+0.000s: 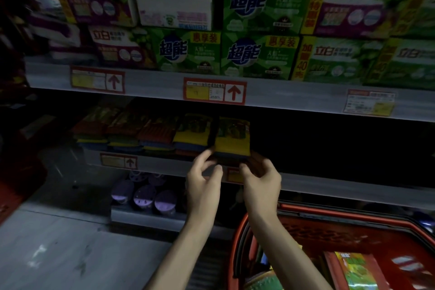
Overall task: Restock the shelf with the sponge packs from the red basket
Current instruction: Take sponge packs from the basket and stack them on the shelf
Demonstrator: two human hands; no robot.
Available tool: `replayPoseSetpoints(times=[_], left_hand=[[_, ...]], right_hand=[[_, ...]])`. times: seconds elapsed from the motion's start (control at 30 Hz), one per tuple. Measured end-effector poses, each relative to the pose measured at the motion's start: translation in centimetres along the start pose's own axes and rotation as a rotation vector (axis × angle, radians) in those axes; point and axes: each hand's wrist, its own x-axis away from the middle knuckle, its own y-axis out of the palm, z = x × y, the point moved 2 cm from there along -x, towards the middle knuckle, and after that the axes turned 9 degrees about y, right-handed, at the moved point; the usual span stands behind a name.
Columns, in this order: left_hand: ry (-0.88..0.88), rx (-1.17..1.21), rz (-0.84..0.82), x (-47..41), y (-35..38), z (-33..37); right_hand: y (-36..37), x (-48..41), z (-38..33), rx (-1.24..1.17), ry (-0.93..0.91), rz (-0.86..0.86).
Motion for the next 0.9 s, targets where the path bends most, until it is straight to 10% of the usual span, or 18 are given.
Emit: replayPoseSetpoints(times=[0.9], left_hand=[[-0.046,0.048,0.12,0.0,-0.8,0.0]], right_hand=[[-0.9,0.2,1.0,0.115,0.023,-0.269]])
